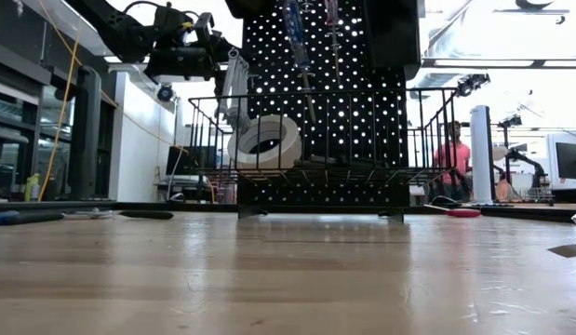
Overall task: Hang tools onto peg board
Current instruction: Put the socket in the left black bin on the pegboard
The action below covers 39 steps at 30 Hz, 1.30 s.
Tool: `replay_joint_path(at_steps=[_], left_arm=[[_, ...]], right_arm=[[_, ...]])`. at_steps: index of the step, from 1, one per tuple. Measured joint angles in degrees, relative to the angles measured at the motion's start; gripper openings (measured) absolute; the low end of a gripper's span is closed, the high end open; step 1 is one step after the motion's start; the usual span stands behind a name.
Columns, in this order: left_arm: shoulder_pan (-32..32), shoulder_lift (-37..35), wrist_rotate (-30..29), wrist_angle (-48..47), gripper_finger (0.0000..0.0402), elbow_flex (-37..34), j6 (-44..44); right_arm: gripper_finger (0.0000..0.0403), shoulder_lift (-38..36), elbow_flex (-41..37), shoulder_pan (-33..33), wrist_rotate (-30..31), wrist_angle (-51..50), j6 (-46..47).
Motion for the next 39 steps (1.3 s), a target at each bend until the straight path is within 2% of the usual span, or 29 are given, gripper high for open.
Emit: replay_joint_path(at_steps=[2, 7, 10, 14, 21, 27, 33, 39], left_arm=[[0.0, 0.0, 0.02, -0.02, 0.0156, 0.0, 0.04], [0.01, -0.02, 0.0, 0.17, 0.0156, 0.0, 0.44], [0.02, -0.02, 0.04, 0.1, 0.0156, 0.0, 0.44], [0.07, -0.02, 0.02, -0.03, 0.0156, 0.0, 0.48], [0.07, -0.02, -0.11, -0.02, 0.0156, 0.0, 0.46], [0.07, -0.02, -0.38, -0.02, 0.0156, 0.0, 0.48], [0.09, -0.02, -0.52, -0.04, 0.0156, 0.0, -0.27], [0.09, -0.02, -0.66, -0.04, 0.0156, 0.0, -1.3]], right_arm=[[0.0199, 2.07, -0.8, 4.49, -2.05, -9.68, 6.75], [0.017, 2.01, -18.86, 11.99, -14.23, -2.46, 17.87], [0.0117, 1.7, -30.93, 15.44, -19.81, -6.68, 20.94], [0.0019, -0.37, -43.34, 17.67, -23.68, -5.05, 23.16], [0.0003, -3.31, -60.15, 23.0, -33.94, 2.54, 29.14], [0.0, -3.2, -69.52, 23.82, -33.11, 9.7, 31.54], [0.0, -3.15, -79.41, 23.16, -30.5, 27.58, 36.94], [0.0, -3.15, -83.6, 23.17, -29.1, 34.51, 39.82]])
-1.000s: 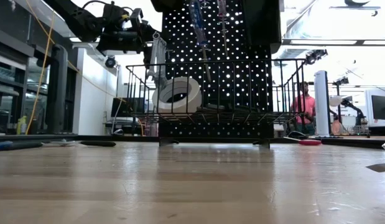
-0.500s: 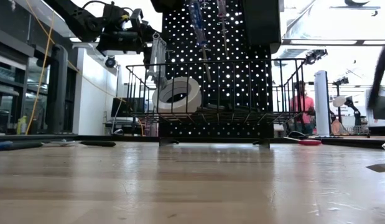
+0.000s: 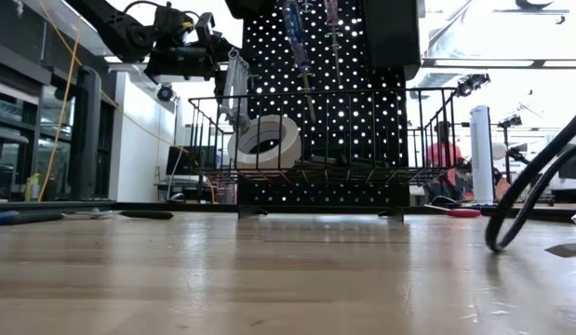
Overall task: Hang tools onto peg board
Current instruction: Put the socket in the left black bin on the pegboard
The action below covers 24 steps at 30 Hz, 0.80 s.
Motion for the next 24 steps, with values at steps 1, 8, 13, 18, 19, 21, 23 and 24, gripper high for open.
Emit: replay_joint_path(at_steps=[1, 8, 13, 18, 19, 21, 23, 24], left_arm=[[0.0, 0.0, -0.02, 0.0, 0.0156, 0.0, -0.1], [0.0, 0.0, -0.75, 0.02, 0.0156, 0.0, -0.18], [-0.02, 0.0, -2.44, 0.07, 0.0157, 0.02, -0.14], [-0.02, 0.0, -3.68, 0.09, 0.0157, 0.02, 0.17], [-0.02, 0.0, -3.75, 0.09, 0.0157, 0.02, 0.42], [-0.02, 0.0, -3.94, 0.09, 0.0157, 0.04, 0.86], [-0.02, 0.0, -4.21, 0.09, 0.0157, 0.04, 1.35], [-0.02, 0.0, -4.39, 0.09, 0.0157, 0.04, 1.68]], right_arm=[[0.0, -0.03, -0.49, 0.05, -0.12, 0.78, -0.19], [0.0, -0.1, -3.88, 0.04, -0.16, 2.1, -3.68], [0.0, -0.2, -5.38, -0.79, 0.09, 2.16, -4.32], [0.0, -0.22, -5.72, -2.65, 3.2, -1.79, -6.05], [0.0, -0.24, -5.81, -3.28, 4.09, -3.1, -6.89], [0.0, -0.22, -5.98, -4.86, 6.52, -5.99, -8.36], [0.0, -0.12, -5.96, -6.68, 7.48, -7.85, -10.12], [0.0, -0.09, -5.98, -7.61, 8.24, -8.89, -11.22]])
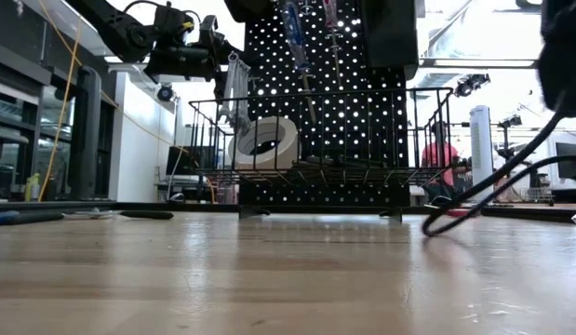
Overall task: Hang tools onto peg board
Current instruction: Put the socket in the left black bin on the pegboard
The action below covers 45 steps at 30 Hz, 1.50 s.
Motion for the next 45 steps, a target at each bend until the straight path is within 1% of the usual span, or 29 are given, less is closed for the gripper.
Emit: replay_joint_path(at_steps=[3, 10, 20, 24, 28, 30, 33, 35, 37, 42, 45], left_arm=[[0.0, 0.0, -1.0, 0.04, 0.0157, 0.0, 0.12], [0.0, 0.0, -2.27, 0.18, 0.0157, 0.02, 0.76], [0.02, 0.0, -3.8, 0.22, 0.0157, 0.02, 1.66], [0.02, 0.0, -4.83, 0.26, 0.0157, 0.02, 1.79], [0.07, -0.01, -5.56, 0.31, 0.0157, 0.02, 1.88], [0.13, 0.0, -5.87, 0.33, 0.0157, 0.02, 2.07], [0.15, 0.0, -5.87, 0.39, 0.0157, 0.02, 2.24], [0.13, 0.0, -5.72, 0.44, 0.0157, 0.02, 2.25], [0.11, 0.0, -5.57, 0.42, 0.0157, 0.02, 2.14], [0.07, 0.0, -5.49, 0.35, 0.0157, 0.02, 3.06], [0.07, 0.0, -5.5, 0.36, 0.0157, 0.02, 3.19]], right_arm=[[0.0, 0.14, -0.26, -3.1, 4.63, -3.36, -3.1], [0.0, 0.2, -0.29, -11.02, 11.83, -4.87, -10.02], [0.0, 0.18, -0.18, -21.16, 20.93, -6.63, -24.77], [0.0, 0.18, -0.15, -24.2, 24.52, -6.71, -28.15], [0.0, 0.2, 1.5, -24.97, 28.15, -6.84, -32.86], [0.0, -0.37, 3.85, -24.27, 29.68, -6.89, -35.85], [0.0, -2.42, 6.62, -22.33, 30.14, -10.42, -37.85], [0.0, -4.53, 7.5, -20.73, 28.67, -12.49, -38.39], [0.0, -6.74, 7.8, -19.23, 26.46, -15.47, -36.27], [0.0, -12.39, 7.18, -16.04, 25.23, -22.85, -23.16], [0.0, -14.42, 4.16, -15.91, 21.56, -23.56, -18.58]])
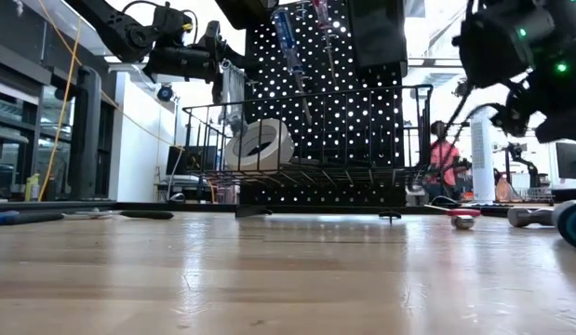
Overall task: Hang tools onto peg board
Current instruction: Put the socket in the left black bin on the pegboard
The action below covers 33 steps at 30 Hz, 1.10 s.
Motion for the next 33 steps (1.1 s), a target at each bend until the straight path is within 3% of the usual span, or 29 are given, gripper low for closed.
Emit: replay_joint_path(at_steps=[5, 11, 17, 23, 30, 33], left_arm=[[0.0, 0.0, 0.01, 0.01, 0.0157, 0.0, 0.33], [-0.02, 0.0, -0.12, 0.39, 0.0157, 0.0, 0.3], [-0.11, 0.04, 0.01, 0.91, 0.0156, -0.05, 0.37], [-0.13, 0.07, -0.19, 1.04, 0.0156, -0.07, 0.5], [-0.13, 0.09, -0.23, 1.17, 0.0156, -0.07, 0.53], [-0.13, 0.09, -0.31, 1.22, 0.0156, -0.07, 0.5]], right_arm=[[0.0, -0.65, -5.74, -1.39, -5.74, 1.83, 0.12], [0.0, 3.15, -5.63, -4.68, -3.29, 2.11, 0.65], [0.0, 4.2, -5.55, -5.48, -4.91, 1.1, -22.68], [0.0, 6.97, -5.13, -6.96, -13.01, 3.98, -48.48], [0.0, 16.61, -5.48, -10.31, -13.69, 6.29, -60.07], [0.0, 21.26, -5.46, -11.37, -11.06, 6.36, -62.95]])
